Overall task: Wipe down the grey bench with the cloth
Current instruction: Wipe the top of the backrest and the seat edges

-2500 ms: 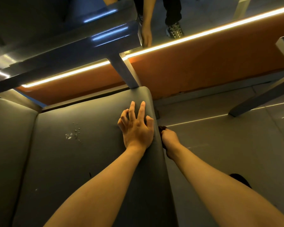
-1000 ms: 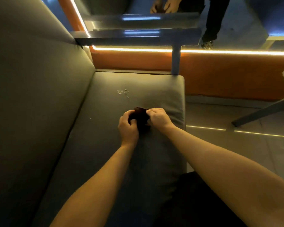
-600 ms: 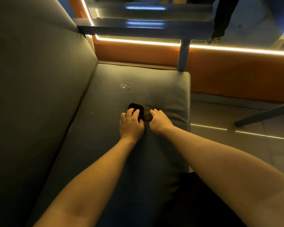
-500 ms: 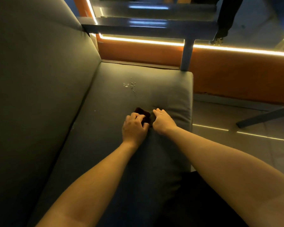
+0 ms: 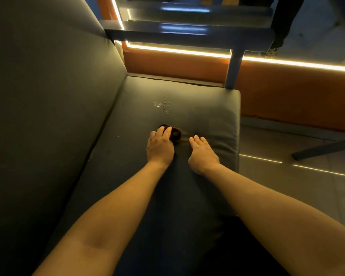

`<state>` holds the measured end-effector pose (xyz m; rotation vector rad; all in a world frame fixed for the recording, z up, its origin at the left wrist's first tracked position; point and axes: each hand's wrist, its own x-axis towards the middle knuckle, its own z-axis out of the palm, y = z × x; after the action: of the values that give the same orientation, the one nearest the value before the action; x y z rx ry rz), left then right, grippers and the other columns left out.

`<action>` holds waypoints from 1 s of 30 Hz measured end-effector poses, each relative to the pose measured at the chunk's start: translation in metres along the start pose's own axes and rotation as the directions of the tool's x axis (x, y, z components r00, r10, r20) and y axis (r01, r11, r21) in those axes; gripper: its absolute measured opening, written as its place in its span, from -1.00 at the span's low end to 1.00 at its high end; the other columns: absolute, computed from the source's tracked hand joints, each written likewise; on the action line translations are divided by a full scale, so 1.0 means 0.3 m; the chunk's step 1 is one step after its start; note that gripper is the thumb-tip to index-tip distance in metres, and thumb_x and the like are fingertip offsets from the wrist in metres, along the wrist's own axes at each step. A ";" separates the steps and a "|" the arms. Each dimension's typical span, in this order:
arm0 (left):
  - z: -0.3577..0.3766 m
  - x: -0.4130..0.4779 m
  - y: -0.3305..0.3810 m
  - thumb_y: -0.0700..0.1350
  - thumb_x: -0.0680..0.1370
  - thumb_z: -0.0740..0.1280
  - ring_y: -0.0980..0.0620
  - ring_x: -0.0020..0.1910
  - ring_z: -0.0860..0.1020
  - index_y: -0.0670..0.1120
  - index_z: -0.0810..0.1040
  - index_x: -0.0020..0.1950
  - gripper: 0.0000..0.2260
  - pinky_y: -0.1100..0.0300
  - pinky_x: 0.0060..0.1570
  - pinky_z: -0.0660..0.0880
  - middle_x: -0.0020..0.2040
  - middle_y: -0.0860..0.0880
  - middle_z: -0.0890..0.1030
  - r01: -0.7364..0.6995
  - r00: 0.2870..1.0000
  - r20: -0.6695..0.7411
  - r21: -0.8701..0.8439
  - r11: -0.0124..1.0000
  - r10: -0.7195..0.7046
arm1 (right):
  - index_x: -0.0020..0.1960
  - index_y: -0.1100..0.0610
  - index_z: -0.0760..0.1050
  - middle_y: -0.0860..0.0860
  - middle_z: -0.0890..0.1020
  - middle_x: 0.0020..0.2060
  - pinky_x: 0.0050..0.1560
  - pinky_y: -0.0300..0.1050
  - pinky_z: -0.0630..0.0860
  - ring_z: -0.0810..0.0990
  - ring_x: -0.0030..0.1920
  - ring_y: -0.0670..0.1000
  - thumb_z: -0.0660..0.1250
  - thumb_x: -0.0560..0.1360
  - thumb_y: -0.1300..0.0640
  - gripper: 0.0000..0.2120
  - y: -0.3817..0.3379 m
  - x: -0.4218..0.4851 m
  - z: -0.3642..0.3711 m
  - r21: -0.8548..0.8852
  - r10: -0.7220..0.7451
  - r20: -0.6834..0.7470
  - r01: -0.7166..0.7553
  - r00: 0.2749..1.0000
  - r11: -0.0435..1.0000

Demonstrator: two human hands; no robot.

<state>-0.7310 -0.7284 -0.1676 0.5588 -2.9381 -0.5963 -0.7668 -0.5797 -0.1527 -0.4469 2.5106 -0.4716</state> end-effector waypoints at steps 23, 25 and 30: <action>0.011 -0.002 -0.063 -0.19 0.64 0.28 -0.15 0.44 0.35 -0.10 0.44 0.49 -0.61 -0.03 0.39 0.36 0.52 -0.11 0.38 0.025 0.999 -0.041 -0.072 0.997 -0.028 | 0.66 0.01 0.01 -0.07 0.02 0.65 0.59 -0.04 0.04 -0.09 0.64 -0.03 0.21 0.65 0.29 -0.33 0.054 0.016 0.018 0.063 -0.047 -0.073 0.052 0.996 0.997; 0.028 -0.013 -0.046 -0.20 0.64 0.27 -0.17 0.43 0.35 -0.12 0.46 0.46 -0.63 -0.05 0.41 0.36 0.48 -0.13 0.42 0.022 0.998 -0.051 -0.078 0.997 -0.026 | 0.66 0.02 0.02 -0.06 0.02 0.65 0.59 -0.04 0.04 -0.09 0.64 -0.03 0.21 0.65 0.29 -0.33 0.054 0.017 0.013 0.066 -0.048 -0.061 0.052 0.997 0.996; 0.058 -0.067 -0.003 -0.22 0.63 0.24 -0.15 0.24 0.45 -0.16 0.57 0.33 -0.71 0.02 0.28 0.42 0.28 -0.15 0.58 -0.032 0.998 -0.060 -0.099 0.995 0.026 | 0.66 0.06 0.04 -0.02 0.04 0.65 0.59 -0.05 0.02 -0.06 0.64 0.00 0.19 0.64 0.31 -0.34 0.048 0.017 -0.013 0.103 -0.049 -0.012 0.050 0.999 0.993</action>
<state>-0.7147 -0.7155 -0.1843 0.5135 -2.8380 -0.7065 -0.7763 -0.5681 -0.1579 -0.4684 2.4753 -0.6209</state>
